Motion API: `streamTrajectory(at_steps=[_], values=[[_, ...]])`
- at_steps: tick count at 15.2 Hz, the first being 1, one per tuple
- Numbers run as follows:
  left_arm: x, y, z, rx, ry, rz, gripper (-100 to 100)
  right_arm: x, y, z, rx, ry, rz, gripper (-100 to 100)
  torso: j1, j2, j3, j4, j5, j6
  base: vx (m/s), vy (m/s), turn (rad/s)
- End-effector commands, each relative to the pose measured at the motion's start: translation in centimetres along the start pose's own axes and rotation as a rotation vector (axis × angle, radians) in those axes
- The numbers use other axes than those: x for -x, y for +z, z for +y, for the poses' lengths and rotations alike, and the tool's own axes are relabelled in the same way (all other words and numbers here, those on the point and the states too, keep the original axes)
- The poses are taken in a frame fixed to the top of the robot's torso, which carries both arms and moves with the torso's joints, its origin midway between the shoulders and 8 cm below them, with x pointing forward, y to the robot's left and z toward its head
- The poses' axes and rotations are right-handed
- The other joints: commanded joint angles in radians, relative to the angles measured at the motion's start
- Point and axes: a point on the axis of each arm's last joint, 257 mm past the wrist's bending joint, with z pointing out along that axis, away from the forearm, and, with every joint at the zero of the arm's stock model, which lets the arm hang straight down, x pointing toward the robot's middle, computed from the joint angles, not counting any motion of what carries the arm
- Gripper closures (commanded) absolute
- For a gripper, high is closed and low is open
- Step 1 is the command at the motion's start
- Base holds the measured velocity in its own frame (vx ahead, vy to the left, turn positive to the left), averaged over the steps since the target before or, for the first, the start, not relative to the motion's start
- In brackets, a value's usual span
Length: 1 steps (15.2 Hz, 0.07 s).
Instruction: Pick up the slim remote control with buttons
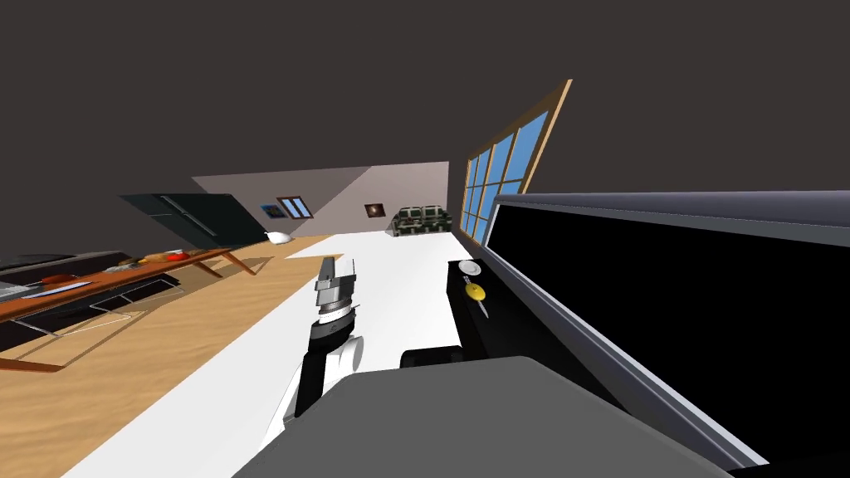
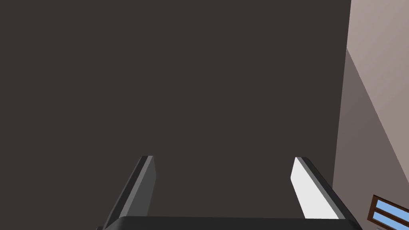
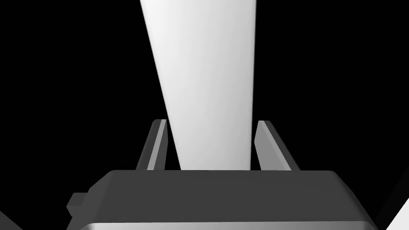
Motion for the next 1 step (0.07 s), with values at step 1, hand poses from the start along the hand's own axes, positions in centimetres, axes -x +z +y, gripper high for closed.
streamTrajectory(at_steps=[1], values=[[0.0,0.0,0.0,0.0,0.0,0.0,0,0.0,0.0,0.0,0.0,0.0,0.0,100,0.0,0.0,0.0,0.0,0.0,0.0,0.015,0.028,-0.016]])
